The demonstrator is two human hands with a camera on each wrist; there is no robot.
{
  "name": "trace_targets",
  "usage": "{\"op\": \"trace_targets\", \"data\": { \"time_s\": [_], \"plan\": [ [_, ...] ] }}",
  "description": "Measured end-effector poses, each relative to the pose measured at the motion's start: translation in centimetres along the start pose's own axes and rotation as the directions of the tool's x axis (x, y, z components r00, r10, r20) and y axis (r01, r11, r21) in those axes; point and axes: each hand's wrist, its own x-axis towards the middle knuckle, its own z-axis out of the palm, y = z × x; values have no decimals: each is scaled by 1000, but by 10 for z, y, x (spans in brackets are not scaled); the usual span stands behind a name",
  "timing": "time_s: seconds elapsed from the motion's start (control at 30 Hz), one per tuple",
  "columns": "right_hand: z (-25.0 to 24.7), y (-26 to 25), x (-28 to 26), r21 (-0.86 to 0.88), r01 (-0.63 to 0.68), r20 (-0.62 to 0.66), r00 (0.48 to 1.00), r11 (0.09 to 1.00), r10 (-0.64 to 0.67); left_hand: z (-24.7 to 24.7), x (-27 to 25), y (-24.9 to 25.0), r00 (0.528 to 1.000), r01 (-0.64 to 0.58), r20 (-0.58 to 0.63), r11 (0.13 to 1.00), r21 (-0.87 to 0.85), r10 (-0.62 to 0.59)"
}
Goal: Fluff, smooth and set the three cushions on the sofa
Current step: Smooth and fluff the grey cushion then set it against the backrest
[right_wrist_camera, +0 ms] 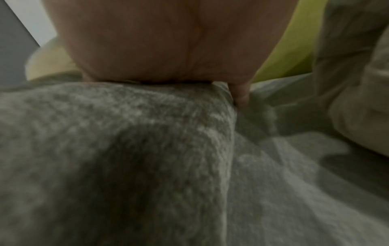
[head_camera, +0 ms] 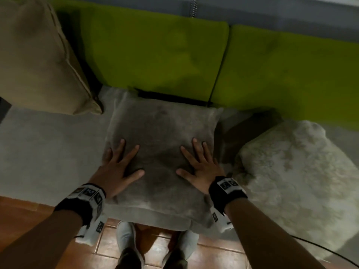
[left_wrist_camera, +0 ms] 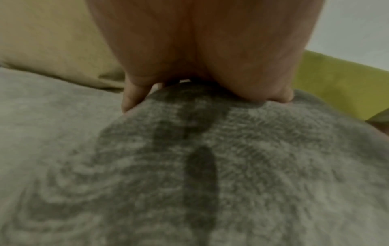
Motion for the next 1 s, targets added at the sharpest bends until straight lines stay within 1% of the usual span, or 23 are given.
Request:
{"op": "trace_targets", "data": {
  "time_s": [0.1,0.17,0.2,0.23,0.27,0.3,0.33,0.37,0.4,0.43,0.47,0.5,0.53,0.57,0.6,0.67,0.7,0.77,0.8,0.83,0.87,0.93,1.0],
  "plan": [
    [1,10,-5,37,-84,46,996,996,82,-1,2,9,999,0,46,1000,-3,0],
    [-3,16,-11,59,-104,49,994,993,101,-9,-1,9,996,-34,83,998,-59,38],
    [-5,19,-15,65,-95,43,995,993,93,-16,-4,6,995,-55,78,992,-116,64],
    [-9,19,-20,58,-93,36,995,994,91,-23,-7,3,996,-77,38,978,-195,86],
    [-12,19,-24,61,-105,34,994,993,103,-32,-11,-1,997,-71,-34,959,-276,64],
    [-11,21,-27,82,-141,27,990,987,139,-41,-14,-7,992,-48,-129,933,-357,1],
    [-13,21,-31,134,-193,12,981,972,193,-49,-15,-15,974,2,-203,905,-426,-98],
    [-12,23,-37,206,-249,2,967,946,255,-55,-15,-24,952,61,-233,872,-486,-197],
    [-8,24,-41,268,-260,-29,960,928,277,-60,-14,-35,938,125,-215,844,-522,-272],
    [-3,24,-46,318,-241,-98,954,917,285,-63,-12,-47,934,164,-184,825,-542,-306],
    [5,24,-51,366,-239,-193,926,899,325,-67,-9,-57,939,191,-139,813,-551,-315],
    [10,25,-54,415,-209,-306,885,885,352,-69,-4,-63,945,200,-107,803,-561,-310],
    [13,25,-57,448,-196,-404,826,872,393,-71,2,-67,948,211,-81,796,-567,-309],
    [8,19,-61,508,-224,-409,787,832,461,-72,7,-64,953,211,-58,790,-576,-297],
    [1,11,-64,562,-251,-378,769,788,515,-74,11,-60,958,210,-35,783,-586,-284],
    [-11,-2,-59,657,-294,-288,753,694,592,-75,21,-50,968,211,24,755,-621,-251],
    [-17,-7,-54,703,-307,-244,744,642,622,-75,26,-46,974,202,46,756,-623,-223],
    [-24,-15,-38,806,-316,-107,753,500,649,-69,37,-48,982,183,71,780,-599,-177],
    [-21,-17,-29,852,-322,-31,755,412,655,-61,44,-55,982,183,81,779,-600,-168],
    [-21,-20,-22,875,-339,41,762,345,646,-52,50,-63,981,190,95,772,-607,-167],
    [-20,-23,-17,884,-353,91,773,306,628,-44,55,-70,977,211,118,759,-616,-176],
    [-17,-29,-10,893,-357,134,793,275,595,-33,61,-74,972,234,129,726,-647,-199],
    [-14,-28,-5,898,-377,171,773,226,611,-46,53,-53,976,210,103,710,-673,-191]
  ]
}}
